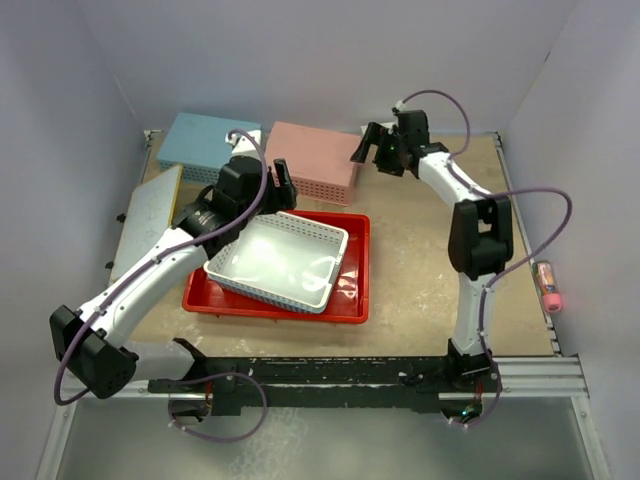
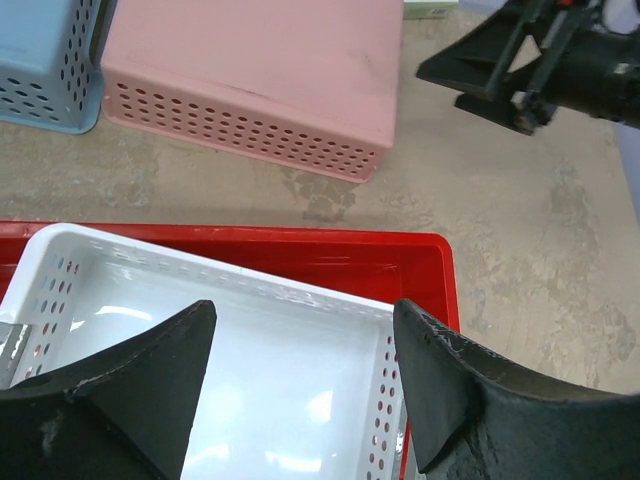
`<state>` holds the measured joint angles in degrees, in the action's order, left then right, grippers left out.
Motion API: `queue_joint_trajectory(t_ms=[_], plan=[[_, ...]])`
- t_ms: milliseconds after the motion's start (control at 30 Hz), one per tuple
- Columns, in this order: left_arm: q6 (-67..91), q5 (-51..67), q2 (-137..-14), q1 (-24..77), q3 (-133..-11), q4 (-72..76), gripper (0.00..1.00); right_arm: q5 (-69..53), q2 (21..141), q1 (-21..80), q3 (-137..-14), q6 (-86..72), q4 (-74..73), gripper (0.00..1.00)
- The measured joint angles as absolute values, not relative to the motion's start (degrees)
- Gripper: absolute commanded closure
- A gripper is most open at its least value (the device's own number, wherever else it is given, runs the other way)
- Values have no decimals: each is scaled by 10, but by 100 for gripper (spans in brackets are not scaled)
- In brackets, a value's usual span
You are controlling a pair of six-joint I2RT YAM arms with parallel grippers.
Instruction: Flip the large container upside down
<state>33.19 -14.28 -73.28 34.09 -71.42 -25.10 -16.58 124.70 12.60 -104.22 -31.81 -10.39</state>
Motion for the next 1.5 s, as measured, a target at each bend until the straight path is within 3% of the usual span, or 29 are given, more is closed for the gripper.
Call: queue_joint_trajectory(t_ms=[333,567,867,1133,1500], plan=[[307,-312,-762,563,-794,-324,30,58,901,94,-736,-348,-178,0],[329,-368,-848,695,-785,-335,32,137,764,94,-625,-380,-253,0],[352,-382,-955,705,-741,-335,54,171,683,94,-569,-386,-284,0],[373,-394,-966,703,-729,-333,98,177,688,94,-570,-384,-290,0],[384,-392,-940,702,-819,-416,100,176,687,94,-570,-384,-300,0]])
